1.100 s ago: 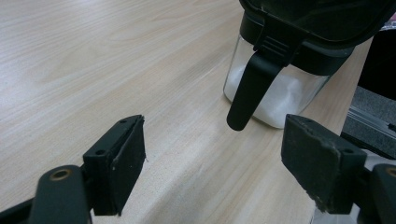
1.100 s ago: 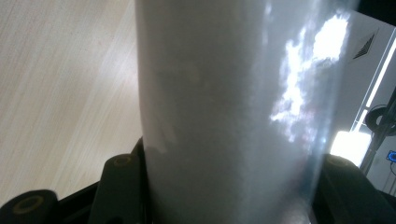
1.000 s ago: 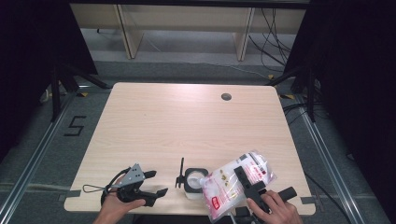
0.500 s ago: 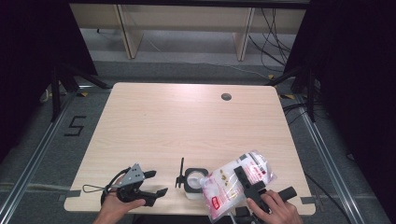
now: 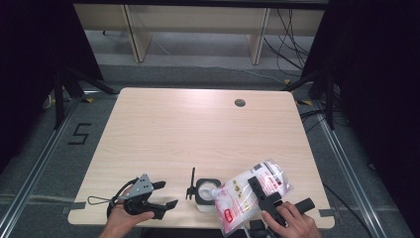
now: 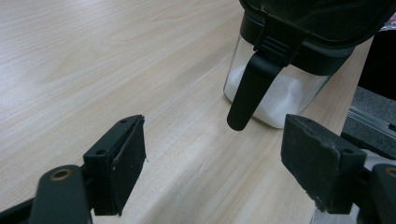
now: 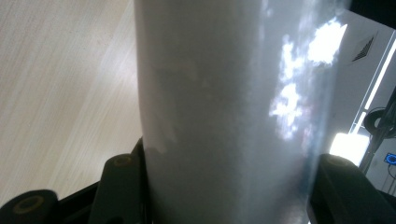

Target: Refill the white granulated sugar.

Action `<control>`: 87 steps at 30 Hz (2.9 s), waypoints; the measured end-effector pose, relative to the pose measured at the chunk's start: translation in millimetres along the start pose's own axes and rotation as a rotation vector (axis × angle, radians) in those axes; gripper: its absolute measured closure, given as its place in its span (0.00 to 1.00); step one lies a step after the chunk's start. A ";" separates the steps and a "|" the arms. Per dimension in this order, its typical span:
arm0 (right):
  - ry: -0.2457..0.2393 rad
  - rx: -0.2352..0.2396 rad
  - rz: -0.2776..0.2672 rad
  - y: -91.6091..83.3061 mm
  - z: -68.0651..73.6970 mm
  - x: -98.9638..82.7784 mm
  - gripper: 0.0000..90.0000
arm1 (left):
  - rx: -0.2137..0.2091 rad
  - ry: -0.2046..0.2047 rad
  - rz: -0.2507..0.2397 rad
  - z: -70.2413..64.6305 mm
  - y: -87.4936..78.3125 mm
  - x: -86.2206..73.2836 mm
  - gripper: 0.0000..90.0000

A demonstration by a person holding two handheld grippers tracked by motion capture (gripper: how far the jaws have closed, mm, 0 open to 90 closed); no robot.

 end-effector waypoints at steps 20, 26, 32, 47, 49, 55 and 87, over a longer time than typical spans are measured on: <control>0.012 0.004 -0.010 0.8 0.0 0.7 0.54 | 0.001 0.013 0.009 0.9 -0.5 -0.8 0.24; 0.018 0.007 -0.015 1.0 0.7 0.5 0.54 | 0.001 0.024 0.006 1.6 -0.9 -0.3 0.24; 0.005 0.001 -0.024 1.3 -0.5 0.6 0.55 | 0.013 0.025 0.027 2.8 -2.0 -1.7 0.24; 0.047 0.024 -0.020 1.8 5.2 -2.0 0.57 | 0.003 0.034 0.017 2.1 -1.7 -0.4 0.24; 0.028 0.015 -0.034 2.5 3.4 -1.1 0.57 | 0.013 0.028 0.034 2.7 -2.7 -1.9 0.24; 0.026 0.016 -0.031 3.0 4.3 -1.4 0.58 | 0.014 0.026 0.034 2.8 -2.5 -2.0 0.24; 0.032 0.025 -0.021 2.3 8.0 -3.0 0.59 | 0.013 0.029 0.035 3.0 -2.7 -2.0 0.24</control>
Point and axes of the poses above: each handheld gripper's, and its own axes: y roughly forward along the jaws, x roughly out of its top, z roughly to its left, the point moved 7 cm from there along y, roughly forward along the jaws, and after that the axes turned 1 degree about -z, right-handed, at the moved point
